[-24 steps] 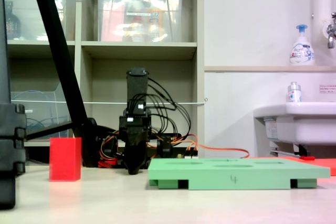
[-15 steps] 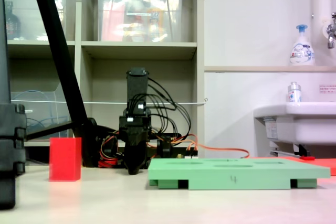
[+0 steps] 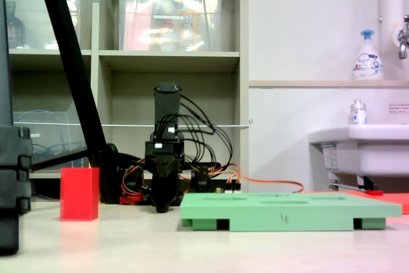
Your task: Put the square block into the corresponding hole
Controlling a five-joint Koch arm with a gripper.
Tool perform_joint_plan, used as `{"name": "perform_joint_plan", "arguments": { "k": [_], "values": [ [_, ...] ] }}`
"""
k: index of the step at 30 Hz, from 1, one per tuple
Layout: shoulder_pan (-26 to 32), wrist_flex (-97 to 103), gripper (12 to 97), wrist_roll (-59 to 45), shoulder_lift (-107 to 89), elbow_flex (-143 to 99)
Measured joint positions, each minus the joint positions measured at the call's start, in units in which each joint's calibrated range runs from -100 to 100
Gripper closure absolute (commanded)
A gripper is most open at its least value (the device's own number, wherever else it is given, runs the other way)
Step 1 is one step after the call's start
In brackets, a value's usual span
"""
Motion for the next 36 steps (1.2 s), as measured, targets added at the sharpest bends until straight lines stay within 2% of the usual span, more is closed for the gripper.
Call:
{"name": "perform_joint_plan", "arguments": {
  "k": [12, 19, 25, 27, 32, 36],
  "values": [
    [-3.6, 0.0, 58.9, 9.0, 0.0, 0.0],
    [-6.3, -0.1, 61.6, 28.1, 0.0, 0.0],
    [-7.8, -3.1, 62.3, 36.0, 0.0, 0.3],
    [-8.1, -10.7, 62.3, 37.8, 0.0, 6.4],
    [-8.7, -46.1, 62.3, 40.7, 0.1, 24.3],
    [-8.4, -61.8, 62.4, 41.7, 0.1, 35.9]
  ]
}}
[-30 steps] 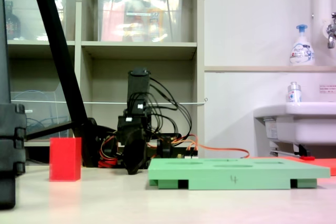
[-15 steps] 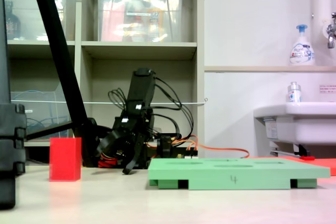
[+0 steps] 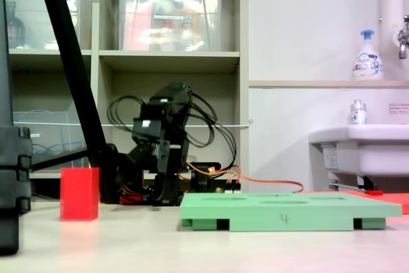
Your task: Put the square block into the corresponding hole
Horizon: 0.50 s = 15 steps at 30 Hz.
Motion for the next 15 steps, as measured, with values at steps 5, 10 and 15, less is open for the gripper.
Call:
{"name": "perform_joint_plan", "arguments": {
  "k": [5, 10, 15],
  "values": [
    [0.3, -13.1, 62.0, 0.0, 0.0, 12.8],
    [0.4, -25.5, 52.1, 0.0, 8.8, 35.8],
    [0.0, -39.8, 41.6, 0.0, 35.8, 55.6]
  ]
}}
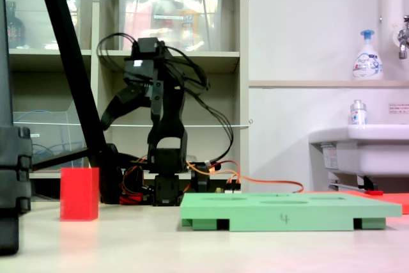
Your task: Put the square block into the corresponding hole
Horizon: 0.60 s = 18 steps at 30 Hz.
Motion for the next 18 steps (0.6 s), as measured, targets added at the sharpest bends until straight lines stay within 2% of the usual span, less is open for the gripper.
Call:
{"name": "perform_joint_plan", "arguments": {
  "k": [6, 18],
  "values": [
    [-1.7, -0.6, 34.4, -0.9, 13.0, 8.2],
    [-3.7, -0.6, 34.4, -2.2, 38.7, 20.9]
  ]
}}
